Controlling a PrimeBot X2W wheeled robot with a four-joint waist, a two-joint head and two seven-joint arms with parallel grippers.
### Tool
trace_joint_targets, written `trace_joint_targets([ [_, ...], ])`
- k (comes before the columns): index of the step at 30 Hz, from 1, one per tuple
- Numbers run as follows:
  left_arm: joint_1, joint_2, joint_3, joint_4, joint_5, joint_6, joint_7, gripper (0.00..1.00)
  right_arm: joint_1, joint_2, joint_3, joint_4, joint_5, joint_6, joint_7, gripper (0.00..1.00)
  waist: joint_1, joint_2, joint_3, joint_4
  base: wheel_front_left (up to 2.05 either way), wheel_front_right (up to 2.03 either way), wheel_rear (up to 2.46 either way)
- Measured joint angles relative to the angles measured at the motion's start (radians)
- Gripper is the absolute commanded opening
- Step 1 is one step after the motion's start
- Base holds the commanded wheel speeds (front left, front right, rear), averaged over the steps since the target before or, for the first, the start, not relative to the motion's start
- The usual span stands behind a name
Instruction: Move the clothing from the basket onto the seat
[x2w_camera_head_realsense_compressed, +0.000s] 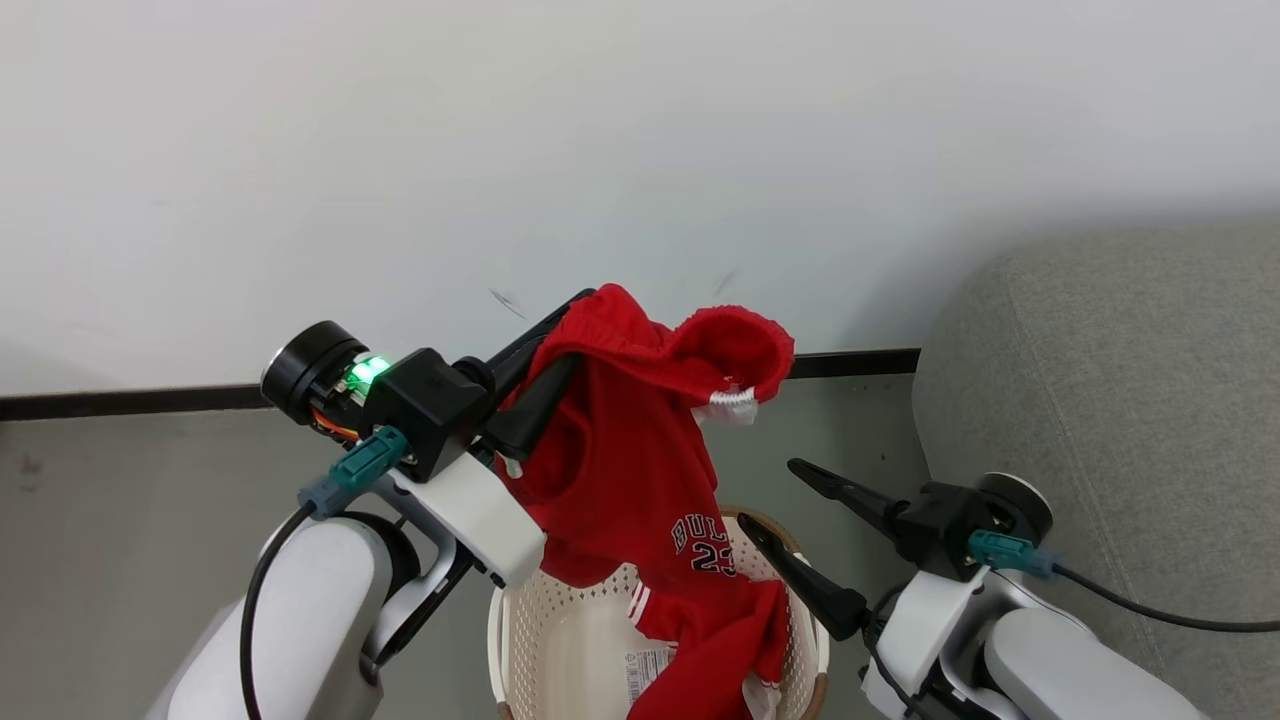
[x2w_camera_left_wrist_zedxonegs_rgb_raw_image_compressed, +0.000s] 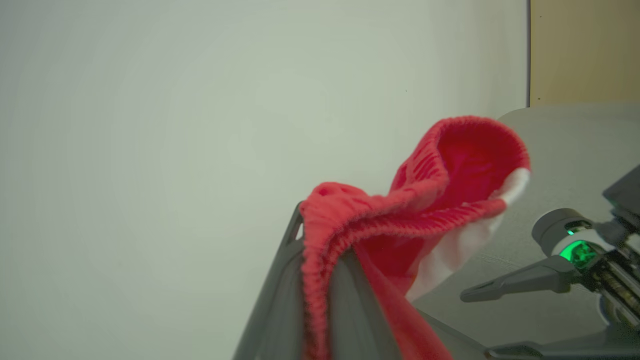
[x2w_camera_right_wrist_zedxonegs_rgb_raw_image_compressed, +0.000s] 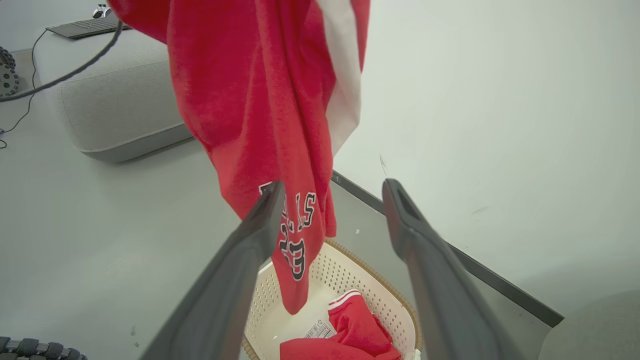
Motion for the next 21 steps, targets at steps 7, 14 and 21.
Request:
trace_joint_targets([
  [7, 0.000, 0.006, -0.029, -0.048, -0.016, 0.000, 0.055, 0.00, -0.004, -0.051, 0.049, -0.010, 0.087, 0.000, 0.000, 1.00, 0.0000, 0.0000, -0.034, 0.016, 0.00, 0.00, 0.00],
  [14, 0.000, -0.004, -0.068, -0.088, -0.053, -0.005, 0.111, 0.00, -0.046, -0.067, 0.171, -0.016, 0.175, 0.000, 0.000, 1.00, 0.0000, 0.0000, -0.056, 0.037, 0.00, 0.00, 0.00],
  [21, 0.000, -0.017, -0.093, -0.114, -0.077, -0.005, 0.147, 0.00, -0.113, -0.069, 0.228, 0.005, 0.233, 0.000, 0.000, 1.00, 0.0000, 0.0000, -0.061, 0.056, 0.00, 0.00, 0.00],
])
